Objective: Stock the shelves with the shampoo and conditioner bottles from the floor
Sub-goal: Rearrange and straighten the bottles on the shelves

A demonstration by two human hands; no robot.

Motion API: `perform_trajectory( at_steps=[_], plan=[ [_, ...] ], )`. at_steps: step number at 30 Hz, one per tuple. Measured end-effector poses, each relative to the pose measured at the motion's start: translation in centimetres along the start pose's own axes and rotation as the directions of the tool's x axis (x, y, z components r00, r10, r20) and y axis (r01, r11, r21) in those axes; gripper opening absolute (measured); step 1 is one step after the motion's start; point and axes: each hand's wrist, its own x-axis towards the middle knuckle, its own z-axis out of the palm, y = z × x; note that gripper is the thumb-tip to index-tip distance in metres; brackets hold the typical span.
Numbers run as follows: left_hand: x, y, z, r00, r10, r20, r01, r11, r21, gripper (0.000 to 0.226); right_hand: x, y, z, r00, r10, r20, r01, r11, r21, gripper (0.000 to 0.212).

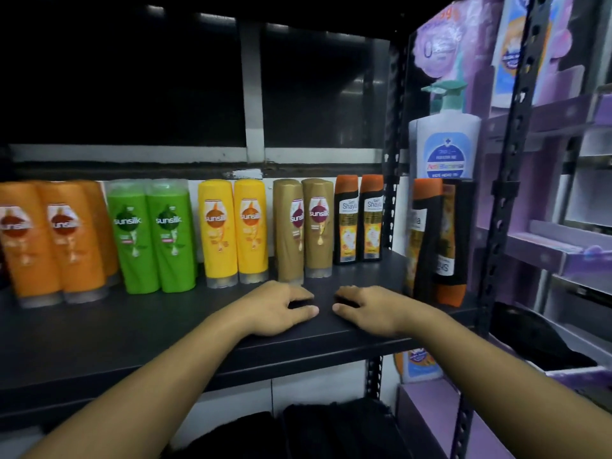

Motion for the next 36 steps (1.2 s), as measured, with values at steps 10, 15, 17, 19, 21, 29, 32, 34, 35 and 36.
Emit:
perform_trajectory(
  at_steps=[10,15,17,19,21,29,32,34,35,36],
  plan=[
    [0.7,-2.2,-1.3,0.853,-0.254,-0.456,0.204,0.966,-0.157,0.028,4.2,0.1,-0.3,0.994,0.038,-0.104,-0.013,0.972,0.235,0.075],
    [3.2,-1.3,-1.7,0.83,-0.229,-0.508,0.099,0.958,-0.271,0.074,8.1,-0.8,-1.3,0.908,0.18,-0.379,0.102,0.781,0.616,0.073],
    [4.5,-1.2,-1.3,0.814,-0.24,-0.529,0.09,0.952,-0.293,0.075,9.5,-1.0,-1.6,0.861,0.24,-0.449,0.174,0.691,0.701,0.079],
    [5.6,-1.2,-1.2,0.802,-0.267,-0.535,0.118,0.948,-0.296,0.071,10.7,-0.9,-1.8,0.818,0.256,-0.515,0.24,0.662,0.71,0.082],
    [6.5,-1.5,-1.3,0.796,-0.29,-0.531,0.128,0.938,-0.321,0.065,11.3,-0.7,-1.4,0.815,0.227,-0.534,0.289,0.639,0.713,0.081],
    [8.2,-2.1,-0.3,0.751,-0.323,-0.576,0.122,0.925,-0.359,0.068,13.1,1.4,0.9,0.886,0.128,-0.446,0.243,0.691,0.681,0.059],
    [8.6,-2.1,0.3,0.738,-0.335,-0.586,0.149,0.928,-0.341,0.077,13.2,1.3,0.8,0.87,0.143,-0.472,0.237,0.718,0.654,0.059],
    [8.7,-2.1,0.4,0.738,-0.348,-0.578,0.198,0.931,-0.308,0.082,13.3,1.4,0.8,0.859,0.158,-0.486,0.223,0.74,0.635,0.059],
    [8.8,-2.2,0.5,0.738,-0.352,-0.575,0.219,0.932,-0.29,0.083,13.3,1.3,0.8,0.857,0.166,-0.487,0.214,0.746,0.631,0.058],
    [8.8,-2.3,0.5,0.74,-0.356,-0.571,0.232,0.931,-0.28,0.084,13.3,1.3,0.8,0.856,0.174,-0.487,0.206,0.749,0.63,0.058]
  ],
)
